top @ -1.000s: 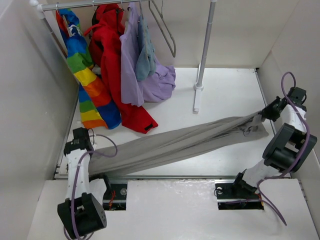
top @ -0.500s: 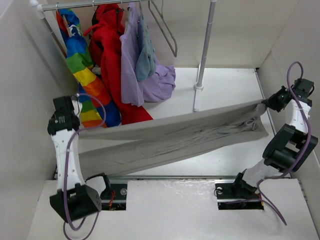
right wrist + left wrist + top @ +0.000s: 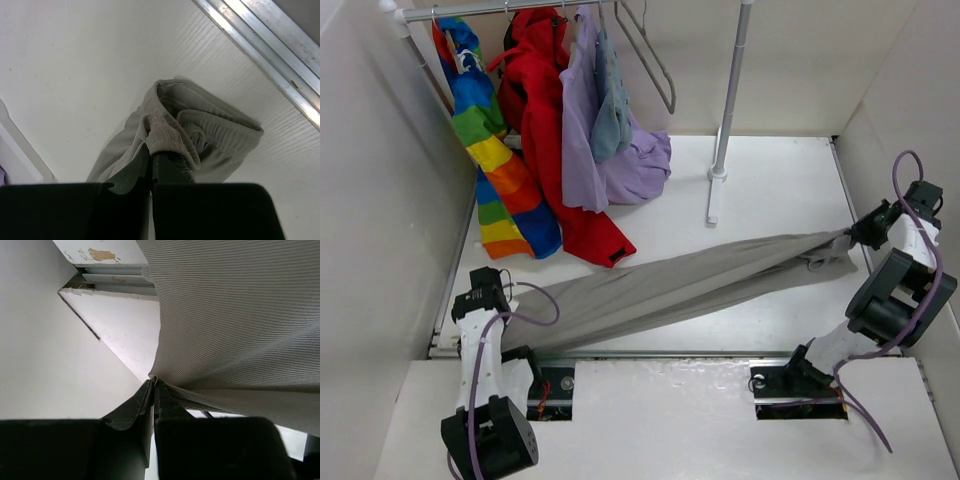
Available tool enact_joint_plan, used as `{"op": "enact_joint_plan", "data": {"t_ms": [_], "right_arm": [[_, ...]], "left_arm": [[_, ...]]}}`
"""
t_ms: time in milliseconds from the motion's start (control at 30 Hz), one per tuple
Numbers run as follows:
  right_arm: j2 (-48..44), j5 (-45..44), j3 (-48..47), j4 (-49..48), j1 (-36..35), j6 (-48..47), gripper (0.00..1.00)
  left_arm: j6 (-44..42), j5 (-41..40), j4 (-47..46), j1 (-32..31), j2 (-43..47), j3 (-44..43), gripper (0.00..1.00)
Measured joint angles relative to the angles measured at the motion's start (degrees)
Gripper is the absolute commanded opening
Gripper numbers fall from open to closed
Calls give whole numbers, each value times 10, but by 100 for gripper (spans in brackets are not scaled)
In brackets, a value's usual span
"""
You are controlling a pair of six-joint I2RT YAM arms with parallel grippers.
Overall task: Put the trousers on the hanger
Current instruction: Fold the trousers at the center of the board.
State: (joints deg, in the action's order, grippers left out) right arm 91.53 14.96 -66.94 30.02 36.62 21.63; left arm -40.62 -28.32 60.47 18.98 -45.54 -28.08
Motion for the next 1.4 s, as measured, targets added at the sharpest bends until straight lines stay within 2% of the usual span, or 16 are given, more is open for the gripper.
{"op": "enact_joint_plan", "data": {"t_ms": [200,267,300,333,367,467,567,733,900,933,1000,1033,1133,1233,1400], "right_arm": [[0,-9,7,2,9,0,1],[0,-14,11,1,9,0,14],[0,-18,14,1,9,0,25],[0,-24,18,0,9,1,44],[0,-28,23,0,9,3,54],[5,-39,33,0,9,0,78],[25,-45,34,-4,9,-2,83],[50,-47,34,-4,9,-2,84],[32,-56,40,-4,9,-2,84],[17,-62,44,0,9,-2,91],[-21,-73,53,0,9,-1,93],[-40,-76,56,0,9,0,100],[-69,-87,57,-6,9,5,100],[-49,-96,62,-9,9,7,100],[35,-99,79,-5,9,4,100]], "left_arm": [[-5,-7,-10,1,1,6,0],[-6,-9,-12,1,1,7,0],[-7,-10,-13,1,1,9,0],[-8,-13,-16,1,1,11,0],[-10,-17,-20,1,1,16,0],[-14,-22,-23,2,1,32,32],[-20,-26,-27,2,1,33,63],[-31,-50,-46,2,1,34,64],[-32,-52,-48,2,-3,34,66],[-32,-53,-48,2,-7,33,66],[-32,-54,-48,2,-14,32,66],[-32,-54,-48,2,-19,32,66],[-33,-54,-49,2,-27,28,68],[-33,-52,-49,2,-28,21,69],[-30,-45,-38,2,-29,-2,70]]}}
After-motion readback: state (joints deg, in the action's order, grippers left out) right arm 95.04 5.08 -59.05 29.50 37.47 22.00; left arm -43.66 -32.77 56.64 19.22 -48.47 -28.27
